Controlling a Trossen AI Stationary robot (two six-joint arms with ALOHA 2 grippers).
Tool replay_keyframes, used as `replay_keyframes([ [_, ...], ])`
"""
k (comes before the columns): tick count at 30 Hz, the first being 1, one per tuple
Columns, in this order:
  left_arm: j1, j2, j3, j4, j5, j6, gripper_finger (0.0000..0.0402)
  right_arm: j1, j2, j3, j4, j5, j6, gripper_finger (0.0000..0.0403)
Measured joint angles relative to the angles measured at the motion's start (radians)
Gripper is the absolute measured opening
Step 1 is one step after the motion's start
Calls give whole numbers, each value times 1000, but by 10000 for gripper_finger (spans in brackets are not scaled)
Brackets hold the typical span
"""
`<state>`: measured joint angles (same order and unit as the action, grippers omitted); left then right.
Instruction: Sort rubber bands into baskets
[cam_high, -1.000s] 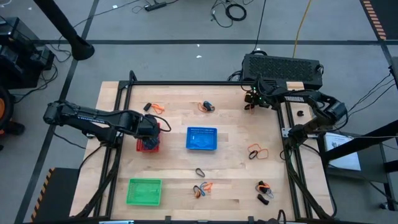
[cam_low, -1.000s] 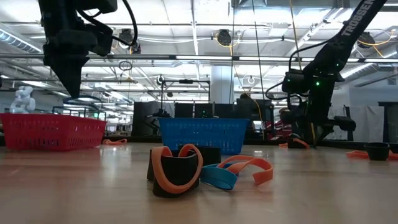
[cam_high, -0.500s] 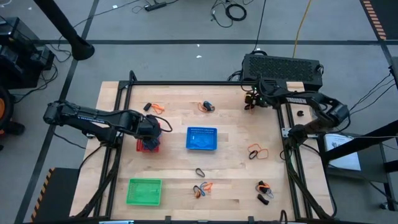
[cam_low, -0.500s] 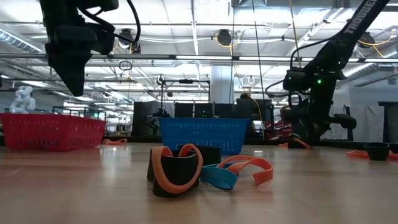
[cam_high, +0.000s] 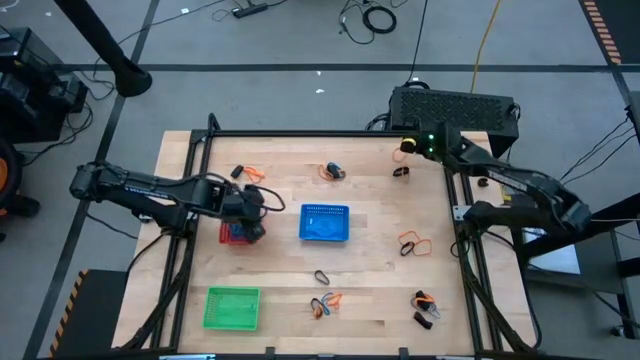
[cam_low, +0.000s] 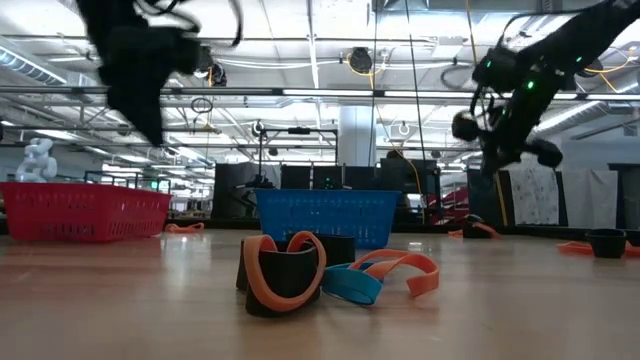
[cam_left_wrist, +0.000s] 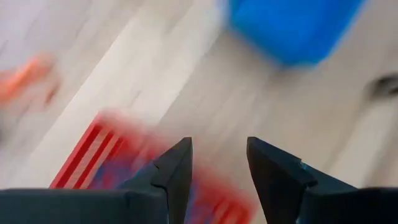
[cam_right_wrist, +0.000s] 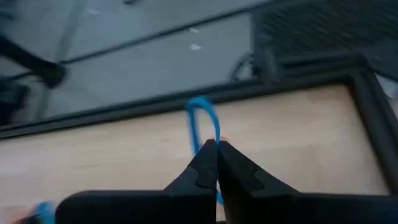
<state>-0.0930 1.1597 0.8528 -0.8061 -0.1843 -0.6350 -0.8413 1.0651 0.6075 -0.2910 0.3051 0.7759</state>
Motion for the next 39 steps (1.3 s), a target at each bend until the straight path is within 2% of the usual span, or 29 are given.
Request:
replay_keyframes([
  [2, -7, 0, 0, 177, 3, 69, 160, 23, -47, 0, 27, -40, -30, 0],
  [6, -5, 6, 1, 563, 90, 177, 160, 101, -119, 1, 78, -134, -34, 0],
  [10, 27, 39, 2, 836, 166, 204, 160, 227, -162, 1, 120, -155, 7, 0],
  [13, 51, 93, 2, 986, 223, 172, 160, 341, -170, 1, 173, -155, 40, 0],
  [16, 73, 182, 2, 1107, 271, 66, 160, 455, -162, 2, 250, -144, 68, 0],
  [22, 109, 379, 2, 1399, 444, -46, 160, 661, -123, 2, 369, -59, 136, 0],
  [24, 119, 423, 2, 1502, 470, -81, 160, 727, -104, 2, 412, -44, 160, 0],
  [27, 134, 463, 2, 1588, 471, -111, 160, 818, -76, 2, 466, -33, 190, 0],
  [32, 143, 490, 0, 1616, 472, -119, 160, 960, -18, 2, 570, 61, 234, 0],
  [39, 142, 502, 0, 1676, 463, -117, 160, 1075, 62, 9, 657, 191, 285, 0],
])
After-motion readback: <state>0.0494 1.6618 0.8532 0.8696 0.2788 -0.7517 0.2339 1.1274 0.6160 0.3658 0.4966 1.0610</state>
